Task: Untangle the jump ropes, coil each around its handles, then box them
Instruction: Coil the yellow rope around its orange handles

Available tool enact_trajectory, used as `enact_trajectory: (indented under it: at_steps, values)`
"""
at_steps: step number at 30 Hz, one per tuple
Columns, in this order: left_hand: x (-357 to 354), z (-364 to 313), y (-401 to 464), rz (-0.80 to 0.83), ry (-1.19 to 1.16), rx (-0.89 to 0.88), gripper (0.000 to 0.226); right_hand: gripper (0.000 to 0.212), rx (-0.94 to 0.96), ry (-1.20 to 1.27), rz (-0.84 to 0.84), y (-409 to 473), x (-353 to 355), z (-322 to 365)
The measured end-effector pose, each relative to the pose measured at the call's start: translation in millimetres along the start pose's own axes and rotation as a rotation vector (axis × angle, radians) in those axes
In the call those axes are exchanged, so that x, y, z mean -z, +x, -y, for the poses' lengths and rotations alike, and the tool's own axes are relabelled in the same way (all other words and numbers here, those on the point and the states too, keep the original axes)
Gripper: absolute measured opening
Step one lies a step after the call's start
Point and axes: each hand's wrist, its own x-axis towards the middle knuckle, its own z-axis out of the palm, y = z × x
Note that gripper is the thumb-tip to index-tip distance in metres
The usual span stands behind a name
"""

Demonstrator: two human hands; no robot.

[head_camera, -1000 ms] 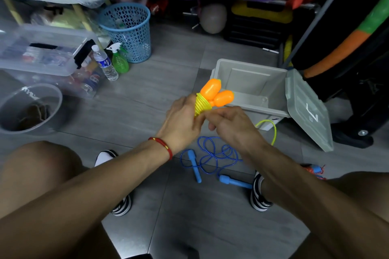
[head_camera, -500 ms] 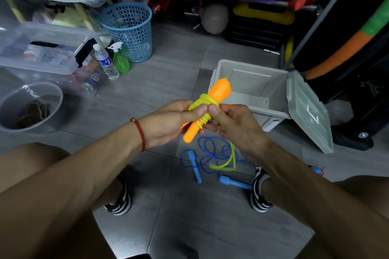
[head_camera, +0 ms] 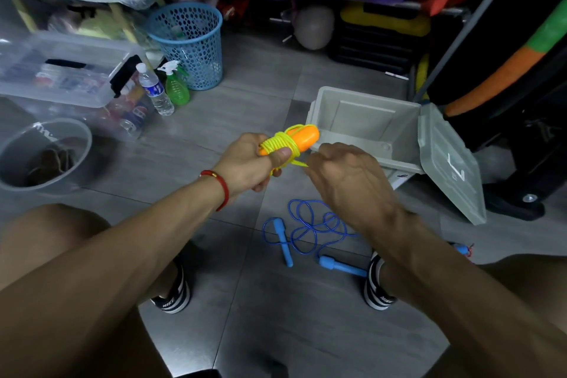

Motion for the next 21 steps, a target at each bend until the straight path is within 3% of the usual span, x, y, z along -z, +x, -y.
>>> enact_trajectory:
  at_steps: [4, 8, 12, 16, 21]
  values:
    - [-3, 4, -3, 0.080, 0.201, 0.007, 0.019, 0.018, 0.054, -0.024, 0.024, -5, 0, -7]
    - [-9, -3, -10, 0.179, 0.617, -0.157, 0.026, 0.013, 0.090, 0.075, 0.036, -8, 3, -18]
    - [-20, -4, -22, 0.305, 0.879, -0.220, 0.038, 0.013, 0.150, 0.167, 0.115, -14, -3, -15]
    - [-22, -2, -28, 0.368, 0.952, -0.301, 0.042, 0.020, 0.068, 0.344, 0.276, -15, -3, -18]
    - [-14, -5, -36, 0.389, 0.893, -0.419, 0.040, 0.020, -0.081, 0.734, 0.366, -12, 5, -36]
